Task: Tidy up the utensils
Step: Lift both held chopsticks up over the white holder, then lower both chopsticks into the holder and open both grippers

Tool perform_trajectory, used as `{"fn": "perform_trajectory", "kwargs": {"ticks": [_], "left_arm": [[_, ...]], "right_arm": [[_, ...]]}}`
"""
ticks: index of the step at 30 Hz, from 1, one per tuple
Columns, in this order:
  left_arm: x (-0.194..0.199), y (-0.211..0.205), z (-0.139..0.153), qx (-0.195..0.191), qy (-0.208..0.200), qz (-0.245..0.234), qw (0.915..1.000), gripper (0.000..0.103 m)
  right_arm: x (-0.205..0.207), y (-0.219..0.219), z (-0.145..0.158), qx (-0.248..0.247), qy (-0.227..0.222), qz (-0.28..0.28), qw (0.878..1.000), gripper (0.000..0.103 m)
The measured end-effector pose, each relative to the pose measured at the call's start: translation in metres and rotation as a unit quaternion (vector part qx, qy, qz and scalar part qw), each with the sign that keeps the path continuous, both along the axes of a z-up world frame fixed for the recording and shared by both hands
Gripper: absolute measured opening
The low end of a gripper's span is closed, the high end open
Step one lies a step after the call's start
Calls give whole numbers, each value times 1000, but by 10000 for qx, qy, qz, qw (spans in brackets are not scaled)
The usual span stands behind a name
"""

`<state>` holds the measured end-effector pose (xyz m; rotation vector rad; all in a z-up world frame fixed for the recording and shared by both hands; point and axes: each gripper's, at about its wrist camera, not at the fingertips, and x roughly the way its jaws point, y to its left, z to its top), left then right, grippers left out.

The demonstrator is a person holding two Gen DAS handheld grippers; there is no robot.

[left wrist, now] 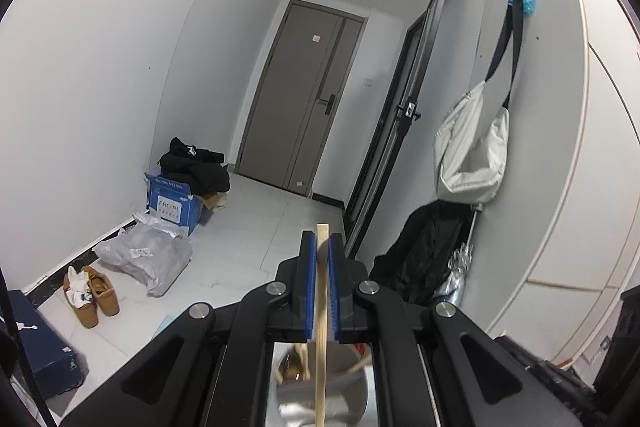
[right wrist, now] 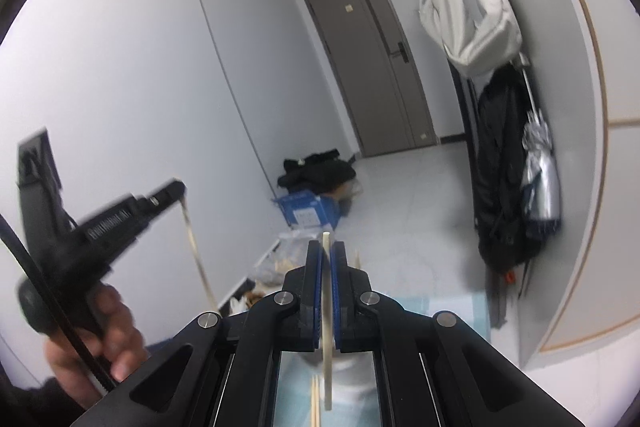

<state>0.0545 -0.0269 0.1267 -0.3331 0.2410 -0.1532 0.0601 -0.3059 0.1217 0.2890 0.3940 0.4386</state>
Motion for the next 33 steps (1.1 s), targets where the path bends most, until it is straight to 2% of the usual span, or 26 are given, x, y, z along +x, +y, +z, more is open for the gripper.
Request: {"fn": "perform_trajectory", "kwargs": {"ticks": [5,11,19,33], "left_arm": [[19,-6,-2,47,-259,211,9994,2],[40,-14,-11,236,-483,357,9979,2],[62,-25,-22,411,-613,249,9970,2],[72,-45,-43,806,-498,66,9955,2]], "right_arm": [[31,5,27,25,-218,58,9997,4],[71,12,37,87,-376,66,9992,4],[117,9,13,363,-122,29,9993,4],[130,5,-22,469,168,70,9987,4]]}}
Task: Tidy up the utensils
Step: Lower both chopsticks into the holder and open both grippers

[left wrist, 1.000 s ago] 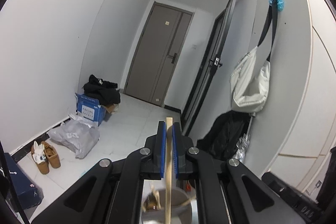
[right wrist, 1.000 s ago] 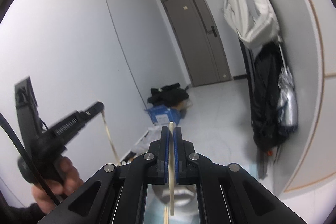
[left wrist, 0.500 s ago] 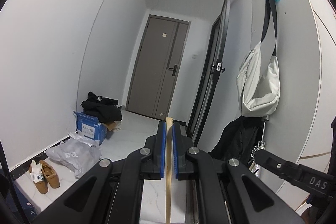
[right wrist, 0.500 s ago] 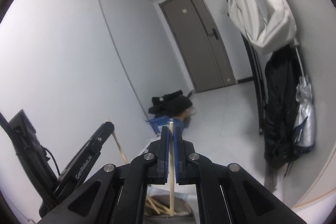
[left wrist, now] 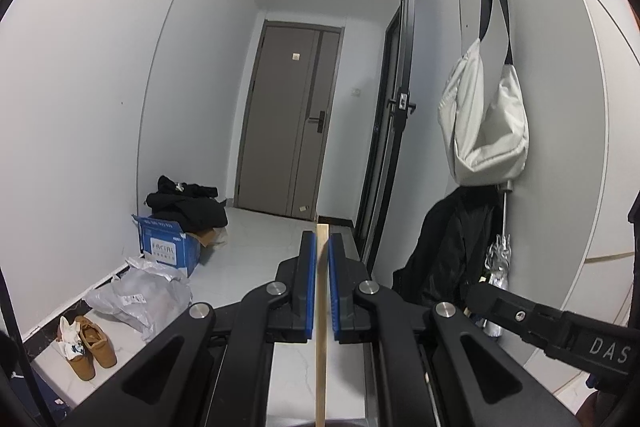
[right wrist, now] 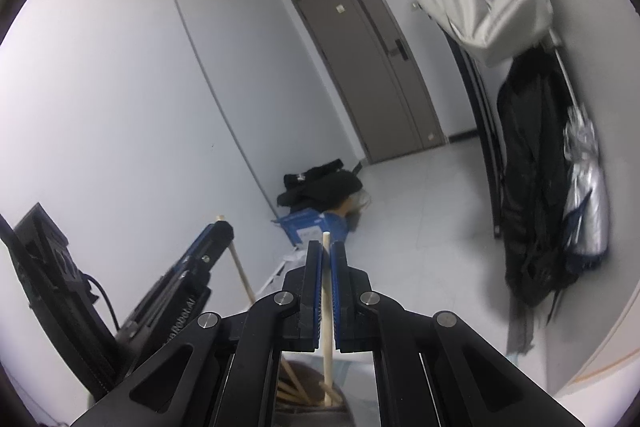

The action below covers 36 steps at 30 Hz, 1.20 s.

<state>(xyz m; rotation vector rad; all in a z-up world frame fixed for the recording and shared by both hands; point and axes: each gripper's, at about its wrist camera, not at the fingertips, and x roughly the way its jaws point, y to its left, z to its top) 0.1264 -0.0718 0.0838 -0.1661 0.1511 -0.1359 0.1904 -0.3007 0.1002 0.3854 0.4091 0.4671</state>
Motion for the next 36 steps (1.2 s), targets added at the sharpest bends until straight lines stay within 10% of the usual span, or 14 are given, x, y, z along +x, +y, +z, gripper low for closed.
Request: {"fn": "perform_trajectory", "kwargs": {"ticks": [20,36], "left_arm": [[-21,11,-3,81,1119,-862,9899,2],[-42,18,-7,17,1961,-1225,9729,12]], "right_arm": [[-25,41,-17,-1019,-203,626,9926,4],[-37,42,-43,-982,544,1028,9883,8]]}}
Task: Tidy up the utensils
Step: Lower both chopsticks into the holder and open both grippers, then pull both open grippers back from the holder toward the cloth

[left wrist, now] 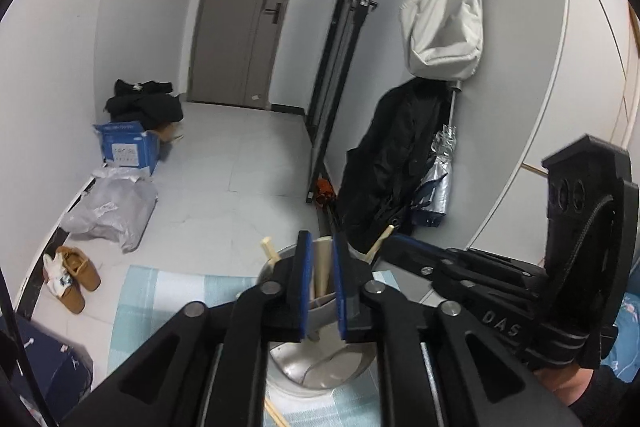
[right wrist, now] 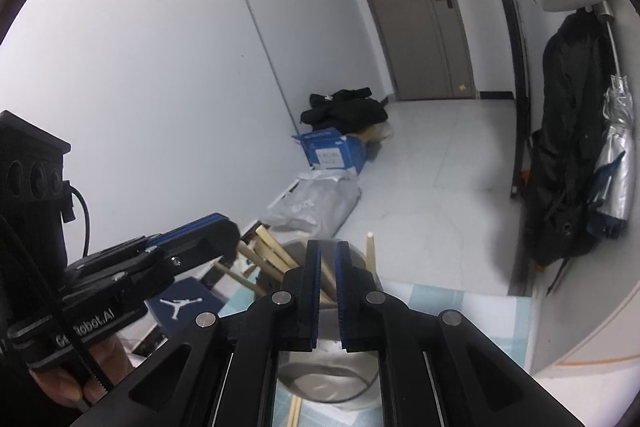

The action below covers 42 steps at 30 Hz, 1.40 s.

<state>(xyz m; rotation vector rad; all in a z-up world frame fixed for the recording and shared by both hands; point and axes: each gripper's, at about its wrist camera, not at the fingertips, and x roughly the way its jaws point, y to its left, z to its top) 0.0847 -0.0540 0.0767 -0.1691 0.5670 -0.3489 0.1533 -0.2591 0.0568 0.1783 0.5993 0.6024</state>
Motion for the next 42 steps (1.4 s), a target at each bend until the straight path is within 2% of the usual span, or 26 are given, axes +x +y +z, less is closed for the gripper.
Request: {"fn": "perform_trajectory", "kwargs": {"ticks": [1,2,4,5,9,14,19,25,29,35,42], "left_arm": [[-3,3,1,-8,-13,82,10000,23],[-6,6,3,-24,-29,168,9999,39],[-15,13,6,-100,-112,362,9992,59],[-20,15,8,-115,-169,467,9987,63],[-30,22,13,-53,-182,770,9969,64],[-43,31,16,-139,-238,1072,9939,78],[-62,37,16,-45,-357,1356,9901,84],[-78,47,-2,-32,-182,1763,9842,85],[-86,50,-13,67,-129,1893,9818,90],[-98,55,-25,191,-161,1931,9809,98],[-101,57,-44,310,27,1900,9813,100]], "right_arm": [[-3,-2,1,24,-8,-17,10000,10],[-6,-4,2,57,-6,-46,10000,11],[-12,-9,5,109,-32,-109,9999,14],[-15,-11,5,116,-59,-160,9998,16],[-33,-22,8,281,-76,-386,9988,26],[-61,-24,14,277,-269,-559,9977,41],[-91,-19,18,135,-458,-739,9961,61],[-119,-3,13,-327,-531,-745,9953,64],[-132,5,4,-545,-528,-692,9947,69],[-145,8,-13,-698,-356,-740,9942,73],[-154,21,-33,-890,-208,-755,9929,80]]}}
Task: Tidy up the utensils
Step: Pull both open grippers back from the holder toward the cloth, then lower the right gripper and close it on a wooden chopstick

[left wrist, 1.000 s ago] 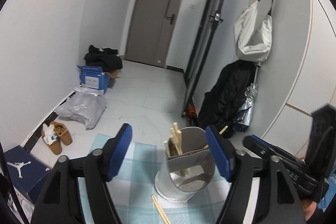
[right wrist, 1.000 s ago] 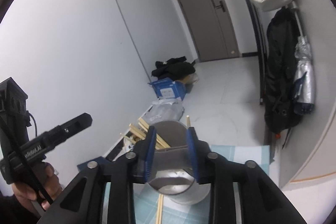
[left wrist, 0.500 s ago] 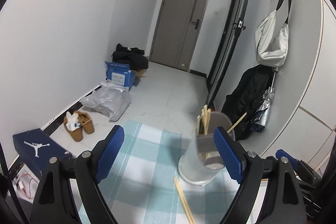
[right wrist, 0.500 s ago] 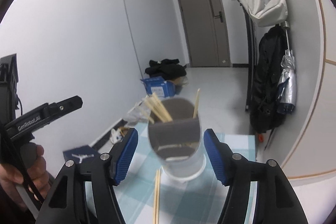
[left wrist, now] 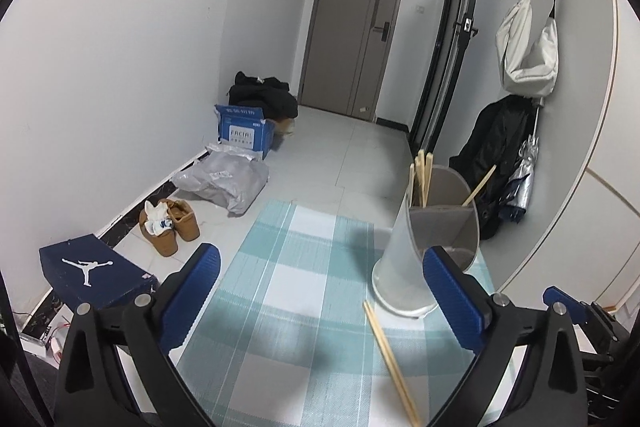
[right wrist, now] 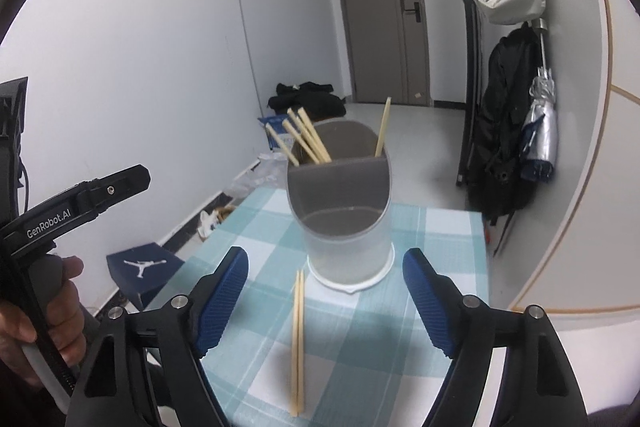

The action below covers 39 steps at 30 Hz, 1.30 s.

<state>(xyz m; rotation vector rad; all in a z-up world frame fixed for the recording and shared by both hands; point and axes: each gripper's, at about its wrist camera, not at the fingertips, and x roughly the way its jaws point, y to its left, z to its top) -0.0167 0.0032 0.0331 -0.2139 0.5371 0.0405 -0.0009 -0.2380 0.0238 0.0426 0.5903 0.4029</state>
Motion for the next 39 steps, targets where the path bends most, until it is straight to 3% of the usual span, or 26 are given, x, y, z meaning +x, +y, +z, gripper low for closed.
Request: {"fn": "perform_trajectory", "kwargs": {"ticks": [7,9,20,27,36,39], "left_arm": [[4,9,-20,-18,181,63,9998,100],[8,15,-24,-177,301,46,9994,100],[27,29,-46,-313,604,54,9977,100],[37,36,-49,-420,713,122,9965,100],[41,43,-52,-582,859,287,9942,100],[41,45,-51,-610,815,376,9941,100]], "right_arm": [[11,11,-30,-77,489,8,9988,80],[14,12,-38,-130,582,-15,9982,80],[40,34,-87,-770,1285,-3,9887,77],[57,49,-119,-985,1795,301,9784,49],[58,61,-133,-1225,1910,597,9721,34],[57,62,-131,-1318,1888,604,9713,34]]}}
